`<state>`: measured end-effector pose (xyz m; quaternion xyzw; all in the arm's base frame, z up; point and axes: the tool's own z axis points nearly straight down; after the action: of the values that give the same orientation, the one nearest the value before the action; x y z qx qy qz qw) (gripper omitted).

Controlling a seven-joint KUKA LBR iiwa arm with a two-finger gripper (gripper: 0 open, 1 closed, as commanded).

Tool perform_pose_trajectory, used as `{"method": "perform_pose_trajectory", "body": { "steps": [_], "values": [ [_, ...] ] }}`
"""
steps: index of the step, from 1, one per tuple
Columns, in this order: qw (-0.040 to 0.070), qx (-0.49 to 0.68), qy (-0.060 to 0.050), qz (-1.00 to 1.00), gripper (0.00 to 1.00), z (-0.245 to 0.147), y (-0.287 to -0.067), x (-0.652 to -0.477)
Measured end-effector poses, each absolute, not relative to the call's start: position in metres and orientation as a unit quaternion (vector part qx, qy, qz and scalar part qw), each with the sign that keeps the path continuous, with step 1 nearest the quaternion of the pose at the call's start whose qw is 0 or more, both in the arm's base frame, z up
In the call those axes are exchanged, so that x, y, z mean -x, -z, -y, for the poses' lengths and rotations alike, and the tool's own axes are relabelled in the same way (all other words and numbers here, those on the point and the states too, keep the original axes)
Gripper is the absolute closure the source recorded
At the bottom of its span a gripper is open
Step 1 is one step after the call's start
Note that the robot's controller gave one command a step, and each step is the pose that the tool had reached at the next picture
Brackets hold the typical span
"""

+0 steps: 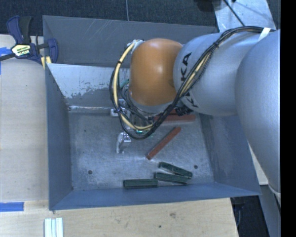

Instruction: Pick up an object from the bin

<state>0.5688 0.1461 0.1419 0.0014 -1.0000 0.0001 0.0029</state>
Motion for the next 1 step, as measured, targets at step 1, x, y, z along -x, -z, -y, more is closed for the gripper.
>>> {"method": "perform_pose_trajectory", "body": {
  "steps": [1],
  "values": [
    [-0.001,0.0,0.0,1.0,0.0,-0.1456,-0.1463,-0.5709]
  ]
}}
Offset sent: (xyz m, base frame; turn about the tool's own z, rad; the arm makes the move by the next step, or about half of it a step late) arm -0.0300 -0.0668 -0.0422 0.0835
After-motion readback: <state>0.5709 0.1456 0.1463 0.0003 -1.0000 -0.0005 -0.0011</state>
